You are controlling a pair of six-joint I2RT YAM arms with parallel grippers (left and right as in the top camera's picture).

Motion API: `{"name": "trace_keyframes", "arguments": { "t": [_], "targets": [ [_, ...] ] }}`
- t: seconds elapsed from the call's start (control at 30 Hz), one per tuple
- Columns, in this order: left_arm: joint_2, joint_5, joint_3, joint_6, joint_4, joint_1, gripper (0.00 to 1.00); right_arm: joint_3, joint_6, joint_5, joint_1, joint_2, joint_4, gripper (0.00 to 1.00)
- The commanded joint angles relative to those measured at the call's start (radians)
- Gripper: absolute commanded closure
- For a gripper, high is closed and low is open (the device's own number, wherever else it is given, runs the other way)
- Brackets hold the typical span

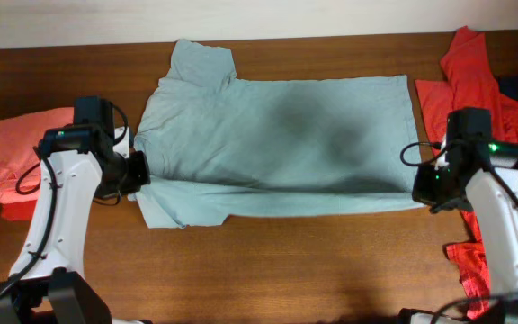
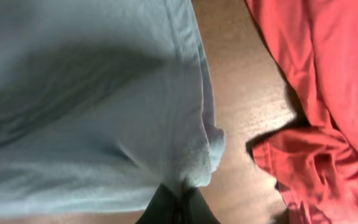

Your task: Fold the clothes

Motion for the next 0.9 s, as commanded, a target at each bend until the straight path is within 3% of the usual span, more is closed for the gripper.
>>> {"name": "trace_keyframes", "arguments": {
  "t": [0.0, 0.17, 0.87],
  "targets": [
    [0.020, -0.008, 0.000, -0.013, 0.058, 0.004, 1.00, -0.005, 0.011, 0.025, -0.003, 0.091, 0.066, 0.96],
    [0.085, -0.008, 0.000, -0.013, 0.135, 0.004, 1.00, -0.005, 0.011, 0.042, -0.004, 0.178, 0.157, 0.96],
    [0.197, 0.027, 0.000, -0.013, 0.352, -0.017, 1.00, -0.005, 0.011, 0.042, -0.003, 0.182, 0.425, 0.95]
  ]
}}
